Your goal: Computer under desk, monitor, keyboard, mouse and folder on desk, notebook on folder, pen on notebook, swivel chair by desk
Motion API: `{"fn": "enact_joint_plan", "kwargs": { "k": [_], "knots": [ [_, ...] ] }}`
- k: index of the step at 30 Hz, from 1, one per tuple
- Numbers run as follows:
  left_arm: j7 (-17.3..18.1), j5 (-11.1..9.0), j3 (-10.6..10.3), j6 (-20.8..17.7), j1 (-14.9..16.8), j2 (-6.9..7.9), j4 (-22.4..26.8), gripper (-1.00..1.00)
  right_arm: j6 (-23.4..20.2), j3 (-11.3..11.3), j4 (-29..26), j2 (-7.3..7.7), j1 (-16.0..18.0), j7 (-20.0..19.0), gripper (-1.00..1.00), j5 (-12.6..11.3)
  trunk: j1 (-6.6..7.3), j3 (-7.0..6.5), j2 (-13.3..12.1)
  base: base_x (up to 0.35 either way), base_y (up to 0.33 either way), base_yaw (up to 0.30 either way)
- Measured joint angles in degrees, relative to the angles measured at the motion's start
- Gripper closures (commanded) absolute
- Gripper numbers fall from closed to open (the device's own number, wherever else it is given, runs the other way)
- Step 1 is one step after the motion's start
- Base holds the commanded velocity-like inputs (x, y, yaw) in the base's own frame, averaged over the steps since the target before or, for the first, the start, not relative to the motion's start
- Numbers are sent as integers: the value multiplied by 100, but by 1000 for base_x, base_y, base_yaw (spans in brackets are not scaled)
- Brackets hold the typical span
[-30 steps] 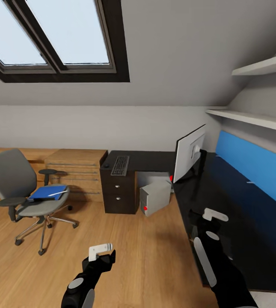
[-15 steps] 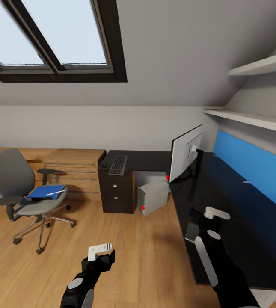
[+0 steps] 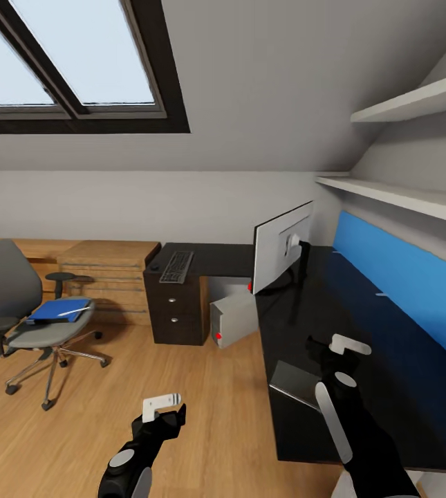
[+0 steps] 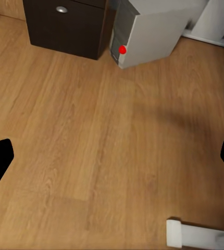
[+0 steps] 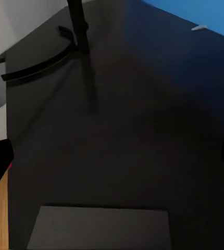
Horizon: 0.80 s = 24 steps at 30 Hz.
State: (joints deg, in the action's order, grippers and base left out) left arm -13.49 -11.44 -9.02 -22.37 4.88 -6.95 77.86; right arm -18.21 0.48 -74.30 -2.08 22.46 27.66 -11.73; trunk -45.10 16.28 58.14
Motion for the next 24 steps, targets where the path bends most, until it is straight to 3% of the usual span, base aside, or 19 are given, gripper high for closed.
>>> {"fn": "enact_joint_plan", "kwargs": {
  "k": [7, 18, 22, 24],
  "knots": [
    [2, -7, -3, -1, 0, 0, 0, -100, 28, 7, 7, 2, 0, -19, -100, 112, 0, 0, 0, 0, -267, 0],
    [2, -8, -2, -10, 0, -1, 1, -100, 46, 7, 508, 13, 6, -51, -100, 403, 0, 0, 1, 0, -54, 0],
    [3, -8, -2, -10, 0, -1, 1, -100, 97, 4, 895, 122, 168, -176, -100, 471, 0, 0, 0, 0, -5, 0],
    [3, -8, -3, -8, 0, -1, 1, -100, 127, -3, 1222, 245, 472, -419, -100, 499, 0, 0, 0, 0, -2, 0]
  ]
}}
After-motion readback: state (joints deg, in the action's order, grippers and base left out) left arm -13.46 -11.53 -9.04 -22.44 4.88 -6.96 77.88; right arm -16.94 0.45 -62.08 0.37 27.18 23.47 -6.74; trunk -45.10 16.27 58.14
